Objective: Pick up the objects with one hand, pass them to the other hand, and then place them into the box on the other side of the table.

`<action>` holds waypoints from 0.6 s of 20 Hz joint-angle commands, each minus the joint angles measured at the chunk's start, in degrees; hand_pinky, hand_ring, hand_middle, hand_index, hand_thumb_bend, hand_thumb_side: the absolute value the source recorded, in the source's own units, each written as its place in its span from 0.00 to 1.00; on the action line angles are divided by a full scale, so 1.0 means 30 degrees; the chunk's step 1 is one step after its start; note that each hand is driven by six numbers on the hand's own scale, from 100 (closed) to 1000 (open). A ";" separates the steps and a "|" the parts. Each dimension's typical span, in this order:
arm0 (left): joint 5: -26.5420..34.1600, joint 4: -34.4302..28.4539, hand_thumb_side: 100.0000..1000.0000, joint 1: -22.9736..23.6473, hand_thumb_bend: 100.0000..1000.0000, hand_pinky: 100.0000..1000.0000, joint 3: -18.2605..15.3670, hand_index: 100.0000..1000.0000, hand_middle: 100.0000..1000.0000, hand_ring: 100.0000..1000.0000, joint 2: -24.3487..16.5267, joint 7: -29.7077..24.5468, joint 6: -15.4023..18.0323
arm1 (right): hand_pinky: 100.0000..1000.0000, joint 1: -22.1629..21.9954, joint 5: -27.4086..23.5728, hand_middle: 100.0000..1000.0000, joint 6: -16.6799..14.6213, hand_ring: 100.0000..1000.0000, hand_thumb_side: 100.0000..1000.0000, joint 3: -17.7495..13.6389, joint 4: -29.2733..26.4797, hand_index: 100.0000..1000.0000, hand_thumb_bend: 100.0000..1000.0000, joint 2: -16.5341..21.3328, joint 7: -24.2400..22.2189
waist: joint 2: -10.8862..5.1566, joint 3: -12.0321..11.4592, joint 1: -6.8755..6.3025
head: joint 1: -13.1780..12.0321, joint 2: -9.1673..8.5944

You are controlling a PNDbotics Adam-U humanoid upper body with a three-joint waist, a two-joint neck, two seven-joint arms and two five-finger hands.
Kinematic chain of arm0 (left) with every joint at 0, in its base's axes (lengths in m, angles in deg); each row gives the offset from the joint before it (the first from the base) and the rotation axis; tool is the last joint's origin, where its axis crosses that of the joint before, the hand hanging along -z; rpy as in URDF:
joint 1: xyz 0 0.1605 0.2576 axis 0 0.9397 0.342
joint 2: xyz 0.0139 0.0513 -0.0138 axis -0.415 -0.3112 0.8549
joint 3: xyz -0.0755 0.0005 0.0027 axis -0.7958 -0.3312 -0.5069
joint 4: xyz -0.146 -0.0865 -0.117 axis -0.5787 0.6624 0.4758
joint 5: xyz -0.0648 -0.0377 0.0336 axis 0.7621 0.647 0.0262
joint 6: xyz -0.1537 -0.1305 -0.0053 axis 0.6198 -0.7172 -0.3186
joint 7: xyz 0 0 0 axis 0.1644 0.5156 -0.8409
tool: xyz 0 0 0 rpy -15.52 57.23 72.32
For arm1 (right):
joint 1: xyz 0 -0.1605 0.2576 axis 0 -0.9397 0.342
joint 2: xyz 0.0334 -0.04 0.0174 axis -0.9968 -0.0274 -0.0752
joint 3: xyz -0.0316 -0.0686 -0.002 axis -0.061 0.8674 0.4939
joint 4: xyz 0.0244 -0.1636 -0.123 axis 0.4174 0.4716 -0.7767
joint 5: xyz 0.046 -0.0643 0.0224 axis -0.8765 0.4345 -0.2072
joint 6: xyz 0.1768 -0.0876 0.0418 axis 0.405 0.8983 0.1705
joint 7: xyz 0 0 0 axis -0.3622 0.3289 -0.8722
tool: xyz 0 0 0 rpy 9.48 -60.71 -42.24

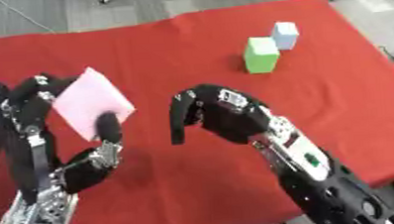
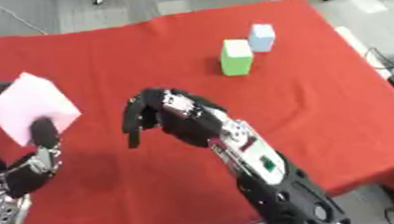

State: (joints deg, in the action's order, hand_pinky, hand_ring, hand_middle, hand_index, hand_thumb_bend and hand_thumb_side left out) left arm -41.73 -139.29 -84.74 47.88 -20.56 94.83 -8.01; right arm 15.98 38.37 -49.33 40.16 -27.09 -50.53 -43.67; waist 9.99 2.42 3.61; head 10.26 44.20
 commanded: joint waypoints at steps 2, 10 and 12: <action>0.0513 -0.1474 0.59 0.0258 0.00 0.32 -0.1192 0.32 0.27 0.30 -0.1407 0.0026 -0.0936 | 0.48 -0.0107 0.0741 0.48 -0.0549 0.42 0.80 -0.1476 -0.0202 0.54 0.00 0.0446 0.0842 | -0.0407 0.0021 -0.0397 | -0.1458 -0.0028; 0.1260 -0.2913 0.38 0.2721 0.00 0.33 -0.4715 0.33 0.26 0.28 -0.6348 -0.3312 -0.5486 | 0.49 -0.1011 0.2446 0.48 -0.1546 0.42 0.75 -0.3488 0.0513 0.55 0.00 0.0534 0.2875 | -0.1048 0.0015 -0.1189 | -0.5579 -0.0675; 0.1457 -0.2923 0.21 0.3416 0.00 0.33 -0.5524 0.32 0.26 0.28 -0.7585 -0.4606 -0.7054 | 0.49 -0.1176 0.2587 0.48 -0.1646 0.42 0.75 -0.3620 0.0684 0.55 0.00 0.0539 0.3052 | -0.1239 0.0037 -0.1358 | -0.6360 -0.0710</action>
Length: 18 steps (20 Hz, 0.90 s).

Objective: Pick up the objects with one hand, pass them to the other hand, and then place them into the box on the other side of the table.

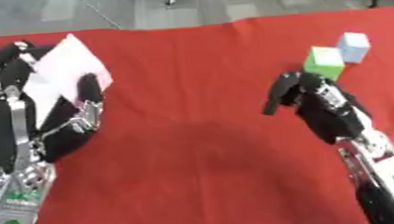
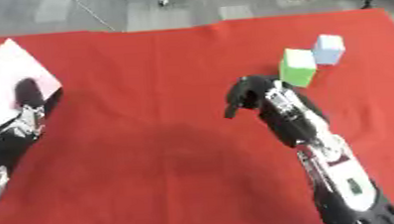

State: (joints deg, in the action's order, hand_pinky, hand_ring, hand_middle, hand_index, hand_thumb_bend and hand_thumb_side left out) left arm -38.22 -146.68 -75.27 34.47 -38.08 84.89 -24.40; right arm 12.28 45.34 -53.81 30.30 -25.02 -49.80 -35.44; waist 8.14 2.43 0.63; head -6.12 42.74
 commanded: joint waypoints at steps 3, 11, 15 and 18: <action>0.0157 -0.0011 0.09 0.0989 0.00 0.33 -0.1885 0.34 0.27 0.30 -0.3191 -0.3550 -0.3852 | 0.53 -0.0131 0.0284 0.50 -0.0229 0.44 0.72 -0.0295 0.0121 0.57 0.00 0.0297 0.0009 | -0.0879 0.0085 -0.0515 | -0.1512 -0.0432; -0.2442 0.5860 0.00 -0.0491 0.00 0.39 -0.1765 0.37 0.25 0.28 -0.5224 -0.9013 -0.4900 | 0.54 -0.0476 -0.0179 0.51 -0.0199 0.45 0.72 -0.0437 0.0300 0.58 0.00 0.0281 -0.1183 | -0.1211 0.0367 -0.0510 | -0.1778 -0.0766; -0.4121 0.8058 0.00 -0.1464 0.16 0.57 -0.1687 0.54 0.41 0.41 -0.5449 -1.1216 -0.4542 | 0.54 -0.0511 -0.0160 0.51 -0.0156 0.45 0.73 -0.0403 0.0364 0.58 0.00 0.0247 -0.1318 | -0.1164 0.0442 -0.0513 | -0.1964 -0.0693; -0.5116 0.8785 0.08 -0.1758 0.36 0.75 -0.1768 0.71 0.66 0.65 -0.5523 -1.3031 -0.4565 | 0.54 -0.0516 -0.0135 0.51 -0.0150 0.45 0.73 -0.0413 0.0393 0.58 0.00 0.0232 -0.1332 | -0.1124 0.0483 -0.0524 | -0.1923 -0.0642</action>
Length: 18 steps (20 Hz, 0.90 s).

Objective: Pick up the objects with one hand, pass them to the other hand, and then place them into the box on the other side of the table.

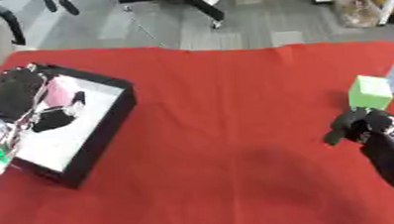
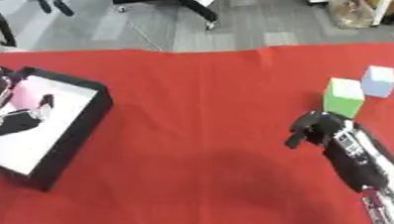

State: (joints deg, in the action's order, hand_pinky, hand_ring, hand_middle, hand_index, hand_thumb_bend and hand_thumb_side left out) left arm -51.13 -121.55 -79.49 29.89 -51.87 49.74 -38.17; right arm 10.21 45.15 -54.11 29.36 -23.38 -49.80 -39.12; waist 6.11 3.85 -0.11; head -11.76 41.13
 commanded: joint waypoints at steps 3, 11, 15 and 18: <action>-0.1487 0.0175 0.32 -0.0458 0.45 0.83 -0.0489 0.83 0.78 0.77 -0.0984 -0.3372 0.0011 | 0.55 0.0160 -0.0068 0.51 -0.0055 0.45 0.73 -0.0122 -0.0136 0.58 0.00 0.0219 -0.0115 | -0.0444 0.0013 -0.0295 | 0.0195 -0.0131; -0.0914 -0.4488 0.80 0.0254 0.62 0.92 -0.1973 0.93 0.90 0.89 -0.0897 -0.3518 -0.0967 | 0.55 0.0173 -0.0068 0.51 -0.0112 0.45 0.72 -0.0308 -0.0168 0.58 0.00 0.0244 -0.0068 | -0.0407 -0.0101 -0.0287 | 0.1780 -0.0683; -0.1233 -0.6858 0.72 0.0776 0.62 0.90 -0.2442 0.93 0.89 0.88 -0.0629 -0.4177 -0.1014 | 0.55 0.0204 -0.0059 0.52 -0.0144 0.45 0.71 -0.0411 -0.0208 0.59 0.00 0.0302 -0.0035 | -0.0397 -0.0161 -0.0286 | 0.2278 -0.0568; 0.0621 -0.8529 0.48 0.1017 0.25 0.87 -0.2342 0.91 0.83 0.84 0.0298 -0.2354 -0.1130 | 0.56 0.0345 0.0318 0.53 -0.0315 0.45 0.62 -0.0677 -0.0572 0.60 0.00 0.1111 0.0010 | -0.0367 -0.0200 -0.0178 | 0.2809 -0.0381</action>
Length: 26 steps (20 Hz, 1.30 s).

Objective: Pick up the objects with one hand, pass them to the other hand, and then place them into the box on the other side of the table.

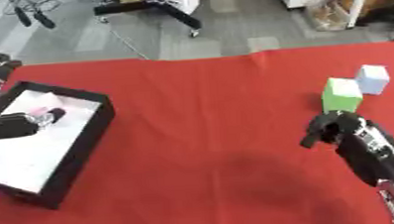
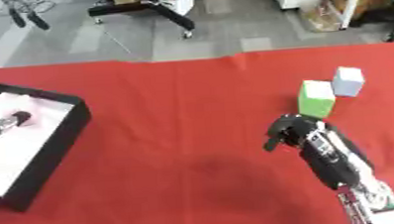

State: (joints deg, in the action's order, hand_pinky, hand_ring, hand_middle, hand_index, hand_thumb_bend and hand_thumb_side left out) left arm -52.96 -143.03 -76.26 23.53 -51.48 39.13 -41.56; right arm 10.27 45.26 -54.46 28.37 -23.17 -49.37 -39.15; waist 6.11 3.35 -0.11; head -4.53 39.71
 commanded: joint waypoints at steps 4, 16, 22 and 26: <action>0.8395 -0.1661 0.58 -0.0215 0.00 0.86 0.1159 0.92 0.81 0.84 0.1771 0.5402 0.3844 | 0.60 0.0820 0.2370 0.63 -0.0600 0.53 0.42 -0.0952 -0.1458 0.72 0.00 0.3572 0.0581 | -0.0312 -0.0162 0.0085 | 0.1343 0.0489; 1.8191 -0.1679 0.73 -0.1452 0.00 0.83 0.5419 0.94 0.78 0.82 0.7472 0.1566 0.9399 | 0.88 0.4257 1.1653 0.98 -0.2142 0.92 0.18 -0.0871 0.4672 1.00 0.00 0.8781 0.5812 | 0.0195 -0.0791 0.0514 | 0.6007 0.0231; 1.8821 -0.1679 0.77 -0.0949 0.00 0.82 0.6264 0.94 0.77 0.80 0.9254 0.0149 0.7588 | 0.88 0.6773 1.3601 0.98 -0.2553 0.91 0.37 -0.0277 0.9438 1.00 0.00 0.8907 0.5297 | 0.0299 -0.1044 0.0366 | 0.7455 -0.0158; 1.8637 -0.1679 0.79 -0.0834 0.00 0.81 0.6578 0.93 0.77 0.80 0.9543 -0.0219 0.7295 | 0.90 0.7934 1.5220 1.00 -0.2639 0.94 0.54 -0.0160 1.2049 1.00 0.00 0.8395 0.4959 | 0.0374 -0.1247 0.0203 | 0.7923 -0.0354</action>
State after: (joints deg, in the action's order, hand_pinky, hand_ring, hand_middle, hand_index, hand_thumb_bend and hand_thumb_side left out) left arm 3.14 -147.00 -78.46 43.04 -22.94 38.81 -19.34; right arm 32.78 89.42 -62.22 28.09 11.29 -25.11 -23.94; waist 6.86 -0.43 0.56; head 18.65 39.58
